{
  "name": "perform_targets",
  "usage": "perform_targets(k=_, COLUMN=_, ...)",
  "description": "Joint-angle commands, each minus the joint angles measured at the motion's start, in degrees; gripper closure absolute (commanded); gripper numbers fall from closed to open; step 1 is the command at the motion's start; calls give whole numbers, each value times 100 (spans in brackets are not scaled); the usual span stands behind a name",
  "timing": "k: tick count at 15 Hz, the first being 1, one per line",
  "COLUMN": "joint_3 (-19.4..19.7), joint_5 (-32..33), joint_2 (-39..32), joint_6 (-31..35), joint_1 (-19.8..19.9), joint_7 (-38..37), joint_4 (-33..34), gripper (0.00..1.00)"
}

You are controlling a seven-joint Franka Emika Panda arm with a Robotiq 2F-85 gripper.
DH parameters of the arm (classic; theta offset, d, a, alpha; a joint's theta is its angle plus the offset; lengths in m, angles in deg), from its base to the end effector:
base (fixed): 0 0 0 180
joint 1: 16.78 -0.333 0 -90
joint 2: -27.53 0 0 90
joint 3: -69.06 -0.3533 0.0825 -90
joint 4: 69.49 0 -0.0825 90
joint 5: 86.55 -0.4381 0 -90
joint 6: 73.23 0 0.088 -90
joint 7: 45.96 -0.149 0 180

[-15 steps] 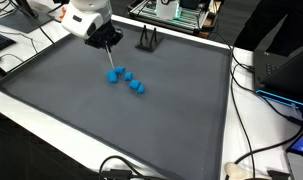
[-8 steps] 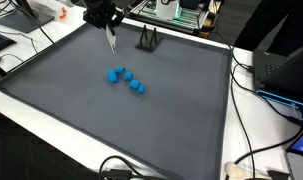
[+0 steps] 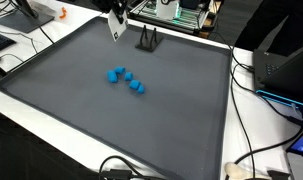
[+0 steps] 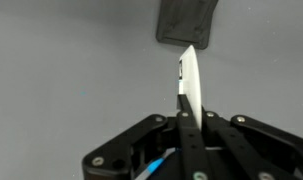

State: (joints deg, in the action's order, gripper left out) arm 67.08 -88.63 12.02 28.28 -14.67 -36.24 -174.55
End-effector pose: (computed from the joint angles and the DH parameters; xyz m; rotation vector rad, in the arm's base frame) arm 0.6277 0.0025 0.3302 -3.0200 -0.2337 0.5008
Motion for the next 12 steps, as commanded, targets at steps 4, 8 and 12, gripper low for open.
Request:
perform_targets(k=4, joint_3=137, joint_5=-928, joint_2=688, joint_6=153, joint_1=-38, joint_7=-1503, joint_4=-967, gripper=99)
perform_targets(k=8, joint_3=217, joint_5=-1311, joint_2=963, joint_6=335, joint_1=-48, joint_7=-2412, joint_4=-1531, gripper=99)
perform_targets(k=12, joint_3=285, joint_5=-1646, joint_2=1144, joint_6=607, joint_1=-49, joint_7=-3311, joint_4=-2045, gripper=99)
